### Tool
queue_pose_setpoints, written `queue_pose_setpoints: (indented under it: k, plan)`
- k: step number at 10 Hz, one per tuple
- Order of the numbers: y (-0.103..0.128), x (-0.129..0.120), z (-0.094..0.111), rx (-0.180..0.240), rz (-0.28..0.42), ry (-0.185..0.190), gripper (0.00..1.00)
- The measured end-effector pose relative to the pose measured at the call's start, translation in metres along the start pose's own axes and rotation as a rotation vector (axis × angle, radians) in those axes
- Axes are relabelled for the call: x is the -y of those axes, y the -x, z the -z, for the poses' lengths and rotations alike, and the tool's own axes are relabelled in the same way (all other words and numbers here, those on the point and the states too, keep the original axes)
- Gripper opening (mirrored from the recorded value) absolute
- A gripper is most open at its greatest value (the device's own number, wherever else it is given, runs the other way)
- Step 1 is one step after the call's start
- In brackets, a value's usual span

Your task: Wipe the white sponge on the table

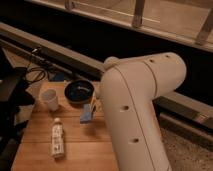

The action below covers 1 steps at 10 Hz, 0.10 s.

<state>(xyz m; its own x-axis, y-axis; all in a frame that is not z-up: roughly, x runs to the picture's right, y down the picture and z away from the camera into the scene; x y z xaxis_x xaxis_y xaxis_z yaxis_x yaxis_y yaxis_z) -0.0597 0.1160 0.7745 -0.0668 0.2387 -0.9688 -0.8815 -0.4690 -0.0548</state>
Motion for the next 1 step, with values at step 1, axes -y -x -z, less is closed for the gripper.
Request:
queue_pose_setpoints:
  k: [1]
  plan:
    - [0.0, -0.0047, 0.0, -0.005, 0.005, -0.003, 0.01]
